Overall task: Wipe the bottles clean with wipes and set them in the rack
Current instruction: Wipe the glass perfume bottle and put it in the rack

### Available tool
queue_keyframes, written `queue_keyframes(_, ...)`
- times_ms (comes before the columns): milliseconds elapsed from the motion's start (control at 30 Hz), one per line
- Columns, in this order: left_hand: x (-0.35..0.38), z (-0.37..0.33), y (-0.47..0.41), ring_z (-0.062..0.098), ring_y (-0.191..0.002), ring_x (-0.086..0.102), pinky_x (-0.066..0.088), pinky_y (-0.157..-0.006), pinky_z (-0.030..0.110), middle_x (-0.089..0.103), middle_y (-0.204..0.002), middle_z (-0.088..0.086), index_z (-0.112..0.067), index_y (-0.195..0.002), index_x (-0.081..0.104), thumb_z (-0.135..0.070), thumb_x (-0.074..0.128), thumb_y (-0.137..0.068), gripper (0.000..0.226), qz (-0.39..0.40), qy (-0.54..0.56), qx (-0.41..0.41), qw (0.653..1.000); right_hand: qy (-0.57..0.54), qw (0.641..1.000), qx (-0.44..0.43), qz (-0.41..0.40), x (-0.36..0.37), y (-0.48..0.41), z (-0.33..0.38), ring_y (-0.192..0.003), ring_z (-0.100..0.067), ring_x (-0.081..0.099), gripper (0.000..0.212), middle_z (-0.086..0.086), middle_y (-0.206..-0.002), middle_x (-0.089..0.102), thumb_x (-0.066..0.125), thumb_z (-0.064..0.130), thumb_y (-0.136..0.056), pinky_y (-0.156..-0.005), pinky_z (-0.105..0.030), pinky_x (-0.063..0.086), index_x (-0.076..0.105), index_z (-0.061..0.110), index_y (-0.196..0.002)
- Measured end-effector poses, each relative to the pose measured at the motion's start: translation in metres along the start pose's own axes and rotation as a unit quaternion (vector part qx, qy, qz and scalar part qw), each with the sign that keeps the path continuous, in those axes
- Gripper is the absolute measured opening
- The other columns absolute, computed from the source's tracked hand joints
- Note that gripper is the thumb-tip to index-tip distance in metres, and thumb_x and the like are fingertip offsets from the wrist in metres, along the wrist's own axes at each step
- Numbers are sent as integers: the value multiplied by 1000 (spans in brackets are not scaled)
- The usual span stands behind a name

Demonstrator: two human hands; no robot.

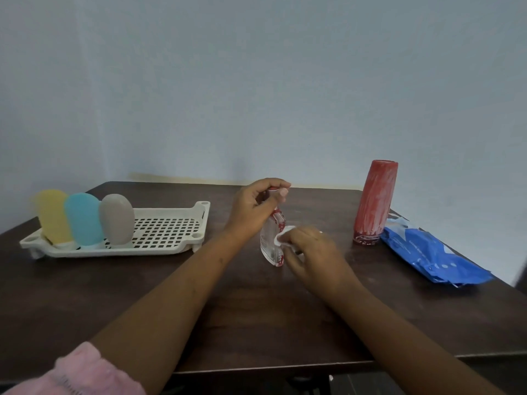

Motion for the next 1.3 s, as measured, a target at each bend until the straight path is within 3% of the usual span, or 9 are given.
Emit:
queue_keyframes(100, -6, 0, -2, 31, -84, 70, 56, -75, 31, 70, -101, 19, -15, -97, 69, -11, 62, -92, 10, -9, 16, -30, 999, 16, 997, 24, 77, 5, -1, 0, -81, -8, 52, 15, 2, -96, 63, 58, 13, -87, -67, -6, 33, 67, 14, -99)
queue_keyframes(233, -10, 3, -4, 36, -91, 66, 55, -79, 36, 71, -100, 15, -18, -96, 70, -12, 62, -92, 11, -16, 3, -24, 1000, 16, 992, 37, 117, 8, -1, -6, -77, -1, 43, 14, 5, -95, 62, 58, 15, -85, -62, -3, 29, 67, 16, -96)
queue_keyframes(467, -8, 3, -5, 36, -87, 62, 52, -78, 36, 68, -101, 23, -16, -93, 69, -9, 60, -92, 11, -18, 11, -13, 1000, -28, 999, 22, -39, 1, -10, 0, -82, -3, 49, 12, 6, -88, 63, 63, 7, -85, -72, -11, 36, 66, 14, -93)
queue_keyframes(567, -8, 5, -5, 36, -93, 64, 53, -83, 39, 71, -99, 14, -16, -92, 69, -9, 60, -93, 12, -21, 11, -17, 1000, -6, 1000, 12, 17, 5, -11, 1, -84, -5, 53, 12, 2, -95, 65, 60, 10, -88, -74, -17, 40, 66, 14, -98)
queue_keyframes(667, -11, 8, -7, 22, -93, 67, 54, -81, 25, 70, -97, 7, -10, -96, 67, -8, 57, -94, 11, -25, 16, -21, 999, 27, 997, 17, 73, 10, -8, 0, -90, -15, 58, 17, -1, -102, 64, 55, 15, -90, -74, -23, 41, 66, 15, -104)
queue_keyframes(767, -15, 11, -8, 17, -87, 69, 53, -72, 19, 69, -98, 7, -4, -99, 65, -10, 54, -96, 13, -45, 23, -30, 998, 37, 992, 27, 120, 13, -9, 0, -96, -17, 58, 22, -2, -107, 63, 53, 16, -91, -74, -19, 36, 67, 15, -108)
queue_keyframes(933, -30, 23, -11, 22, -92, 70, 52, -66, 24, 70, -101, -2, -20, -96, 66, -21, 54, -97, 12, -116, 31, -70, 990, 31, 987, 47, 153, 14, -10, -1, -99, -16, 58, 28, -3, -114, 62, 51, 16, -92, -79, -18, 39, 67, 15, -115)
queue_keyframes(1067, -36, 28, -11, 20, -90, 69, 47, -56, 14, 68, -104, 2, -11, -104, 65, -22, 52, -98, 18, -169, 55, -97, 979, 17, 985, 77, 155, 15, -9, -7, -98, -14, 58, 25, -1, -113, 64, 51, 16, -92, -80, -21, 43, 68, 16, -111)
queue_keyframes(1300, -39, 29, -10, 13, -86, 68, 55, -70, 25, 68, -104, 1, -8, -111, 64, -23, 51, -98, 24, -190, 60, -125, 972, -66, 990, 88, 85, 3, -9, -7, -92, -3, 55, 20, 4, -110, 66, 58, 19, -92, -71, -7, 38, 68, 20, -108)
Point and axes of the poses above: each hand's wrist, its own y-axis away from the middle knuckle, its own x-axis out of the palm, z = x × y, the point moved 2 cm from there along -y, towards the middle knuckle
